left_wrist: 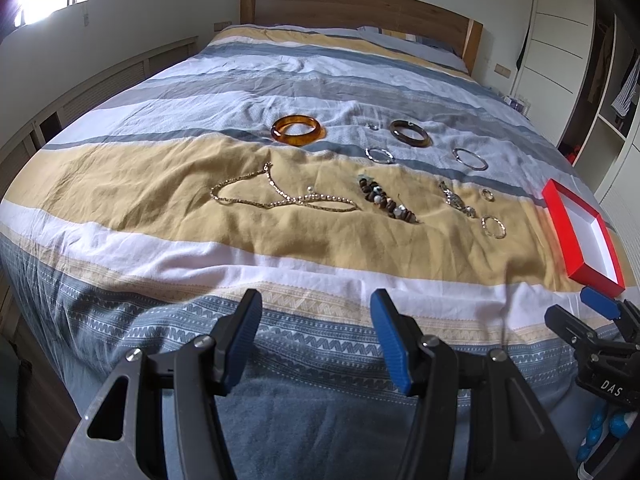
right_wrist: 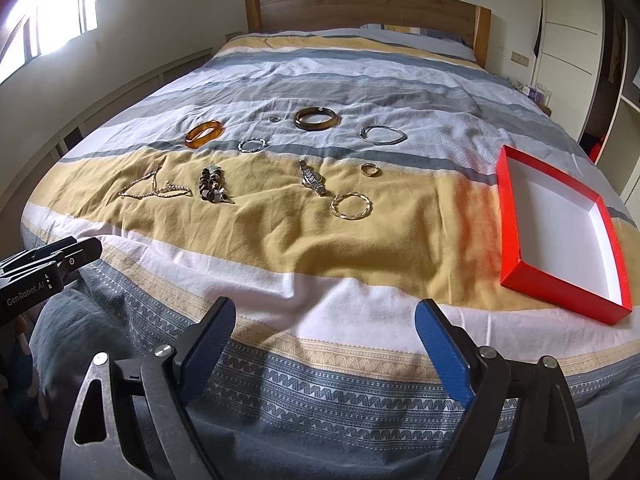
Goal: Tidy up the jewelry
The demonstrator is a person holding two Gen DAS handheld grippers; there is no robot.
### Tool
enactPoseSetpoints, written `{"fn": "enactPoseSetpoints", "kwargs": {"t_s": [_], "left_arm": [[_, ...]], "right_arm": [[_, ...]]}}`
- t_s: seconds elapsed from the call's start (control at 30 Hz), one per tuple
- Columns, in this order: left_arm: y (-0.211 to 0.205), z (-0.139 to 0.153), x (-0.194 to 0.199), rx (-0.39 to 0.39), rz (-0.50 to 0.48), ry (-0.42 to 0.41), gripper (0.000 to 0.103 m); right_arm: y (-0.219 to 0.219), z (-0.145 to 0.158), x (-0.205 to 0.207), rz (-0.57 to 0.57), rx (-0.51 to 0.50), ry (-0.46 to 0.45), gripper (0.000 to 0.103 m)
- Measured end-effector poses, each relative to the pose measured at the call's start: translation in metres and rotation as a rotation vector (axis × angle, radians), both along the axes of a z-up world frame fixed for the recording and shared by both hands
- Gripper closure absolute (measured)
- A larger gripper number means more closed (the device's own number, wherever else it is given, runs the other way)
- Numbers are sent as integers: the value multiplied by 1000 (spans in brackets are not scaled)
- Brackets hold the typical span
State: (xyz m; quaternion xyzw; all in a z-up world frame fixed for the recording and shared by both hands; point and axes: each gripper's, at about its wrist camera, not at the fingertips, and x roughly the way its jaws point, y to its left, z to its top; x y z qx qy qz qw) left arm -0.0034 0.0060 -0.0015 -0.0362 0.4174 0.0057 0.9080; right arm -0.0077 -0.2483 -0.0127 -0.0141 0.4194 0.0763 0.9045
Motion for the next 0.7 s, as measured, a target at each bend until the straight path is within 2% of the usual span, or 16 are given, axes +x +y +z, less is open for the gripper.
{"fn": "enactPoseSetpoints", "kwargs": {"t_s": [0.2, 0.43, 0.7], "left_arm": [[0, -3, 2, -3, -21, 41, 49], [-2, -1, -1, 2, -22, 21, 49], [-1, 4, 3, -5, -16, 38, 49]], "right_arm": [[0, -1, 1, -1, 4, 2, 15], [-6, -3, 7, -3, 18, 11, 20], [-10, -1, 15, 3, 28, 4, 25]]}}
